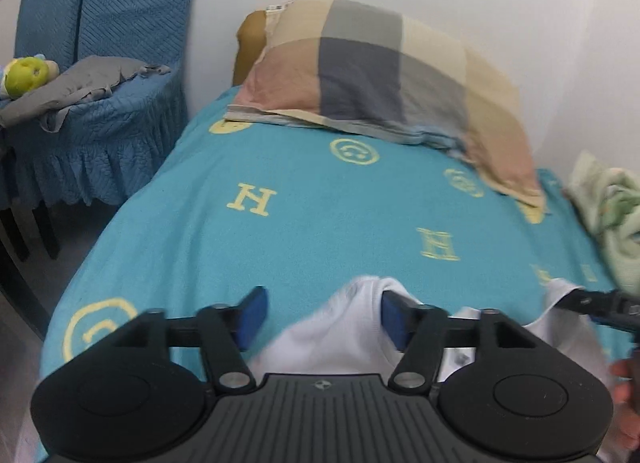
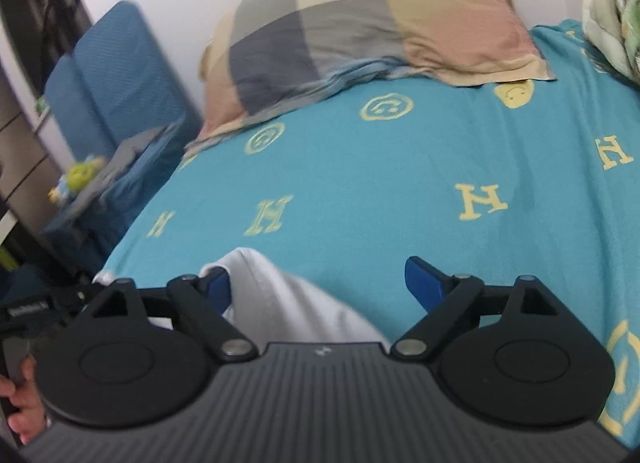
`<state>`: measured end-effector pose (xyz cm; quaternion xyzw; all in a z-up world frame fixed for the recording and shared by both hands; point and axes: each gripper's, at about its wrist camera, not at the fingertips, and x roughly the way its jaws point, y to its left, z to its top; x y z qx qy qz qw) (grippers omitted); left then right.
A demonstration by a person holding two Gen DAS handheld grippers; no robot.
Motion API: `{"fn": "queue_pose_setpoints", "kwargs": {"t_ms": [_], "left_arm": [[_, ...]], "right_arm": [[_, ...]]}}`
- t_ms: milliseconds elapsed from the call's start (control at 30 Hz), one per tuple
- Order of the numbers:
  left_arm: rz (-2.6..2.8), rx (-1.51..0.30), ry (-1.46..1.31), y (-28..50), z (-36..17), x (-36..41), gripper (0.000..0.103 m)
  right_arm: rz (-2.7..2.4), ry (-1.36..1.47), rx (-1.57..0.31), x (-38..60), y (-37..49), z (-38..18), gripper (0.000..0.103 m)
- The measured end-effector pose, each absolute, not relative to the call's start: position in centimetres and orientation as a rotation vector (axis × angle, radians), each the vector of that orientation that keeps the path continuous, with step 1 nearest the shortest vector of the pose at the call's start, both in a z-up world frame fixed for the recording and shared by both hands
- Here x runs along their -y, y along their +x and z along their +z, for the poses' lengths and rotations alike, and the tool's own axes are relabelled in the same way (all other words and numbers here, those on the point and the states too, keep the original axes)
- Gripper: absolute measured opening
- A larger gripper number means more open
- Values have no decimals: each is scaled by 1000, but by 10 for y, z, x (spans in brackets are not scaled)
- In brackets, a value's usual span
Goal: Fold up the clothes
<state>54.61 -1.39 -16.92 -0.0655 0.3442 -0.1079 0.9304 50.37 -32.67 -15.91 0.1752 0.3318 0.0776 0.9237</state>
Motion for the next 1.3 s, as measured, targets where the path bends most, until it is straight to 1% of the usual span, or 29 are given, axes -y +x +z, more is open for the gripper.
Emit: {"fn": "queue_pose_setpoints", "kwargs": {"t_ms": [67,100,133,233,300,433,567,667,700,767,867,967,1033,1067,1167,1267,1300], "left_arm": [[-224,-680,-130,514,-147,8,71],[-224,-673,-134,498,-135,4,77],[-229,-670,-145,482,-125,0,79],[-245,-674,-189,431,-99,-18,79],[-235,-677,-226,392,-86,-34,79],[-186,-681,-398,312,-77,-86,79],[-107,-695,-633,248,-95,-146,79],[-44,-717,-841,212,-119,-187,77],[-35,-737,-915,205,-127,-196,75],[-41,-757,-1035,192,-139,-207,74],[-55,-786,-1138,181,-153,-208,74],[-60,-799,-1160,189,-166,-204,68],[-55,-799,-1156,197,-174,-205,63],[-46,-802,-1154,202,-179,-205,62],[-36,-822,-1123,216,-194,-201,53],[-42,-832,-1087,231,-205,-197,40],[-50,-828,-1077,236,-208,-195,24]], "right_arm": [[149,327,-673,323,486,-146,89],[152,312,-670,321,478,-140,89],[153,303,-678,319,469,-134,89],[137,299,-692,317,434,-114,89],[140,352,-675,320,398,-104,89],[147,458,-641,326,324,-84,89],[131,499,-636,328,240,-81,89],[78,518,-689,324,192,-71,89],[86,531,-670,324,178,-67,89],[102,583,-636,324,149,-64,89],[131,679,-667,324,128,-77,89],[137,709,-743,317,132,-96,89],[137,691,-767,312,140,-103,89],[138,684,-773,310,142,-106,89],[155,683,-797,304,148,-115,89],[171,692,-817,300,157,-122,89],[173,692,-820,299,159,-124,89]]}}
